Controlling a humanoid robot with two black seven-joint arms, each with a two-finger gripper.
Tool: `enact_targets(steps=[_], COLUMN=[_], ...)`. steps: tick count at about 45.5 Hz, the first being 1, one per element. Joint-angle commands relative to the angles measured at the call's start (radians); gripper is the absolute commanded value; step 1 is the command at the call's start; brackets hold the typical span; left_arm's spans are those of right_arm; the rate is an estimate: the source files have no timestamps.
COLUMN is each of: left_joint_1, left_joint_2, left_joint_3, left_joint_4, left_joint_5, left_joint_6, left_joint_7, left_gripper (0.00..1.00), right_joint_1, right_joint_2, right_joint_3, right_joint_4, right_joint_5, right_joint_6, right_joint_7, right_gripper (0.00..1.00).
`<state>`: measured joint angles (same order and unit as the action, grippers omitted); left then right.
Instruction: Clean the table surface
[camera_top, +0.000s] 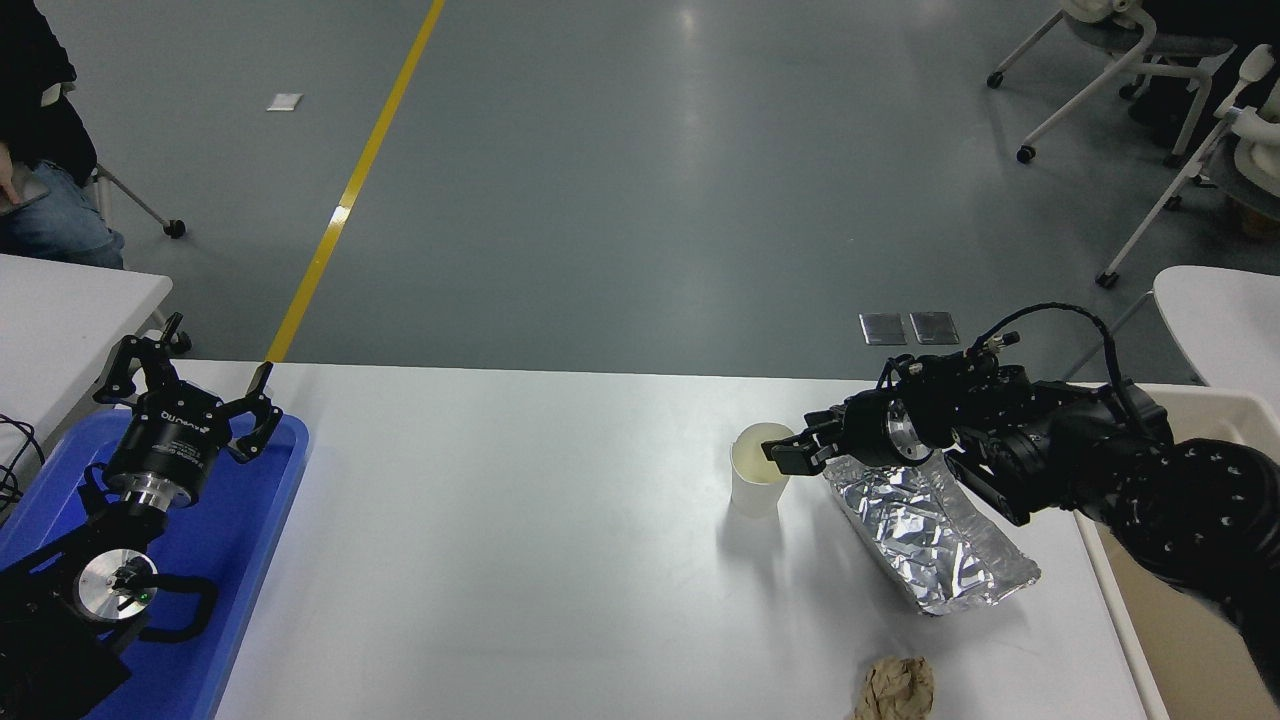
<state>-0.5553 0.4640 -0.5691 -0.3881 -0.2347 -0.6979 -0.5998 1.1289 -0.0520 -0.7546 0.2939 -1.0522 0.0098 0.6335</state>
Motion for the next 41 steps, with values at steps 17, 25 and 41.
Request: enact_targets(steps=[17,25,41], left_joint_1=[0.000,0.000,0.000], left_joint_2=[0.001,0.001,-0.001], left_joint_3=[0.000,0.000,0.000], left_joint_4=[0.000,0.000,0.000], left_joint_5=[0.000,0.000,0.000], left_joint_6=[0.000,0.000,0.000], left_joint_7=[0.000,0.000,0.000], left_gripper=[1.00,1.00,1.00], right_joint_1=[-0.001,0.002,0.046], right_joint_2=[0.001,0.001,0.000], right_joint_3=[-0.046,-0.039,0.001], right_joint_4=[-0.002,-0.002,0.004], right_joint_5=[0.006,0.015,0.142], right_joint_6=[0.006,0.006,0.009], right_joint_7=[0.002,0.006,0.041], right_gripper=[0.00,0.00,0.00])
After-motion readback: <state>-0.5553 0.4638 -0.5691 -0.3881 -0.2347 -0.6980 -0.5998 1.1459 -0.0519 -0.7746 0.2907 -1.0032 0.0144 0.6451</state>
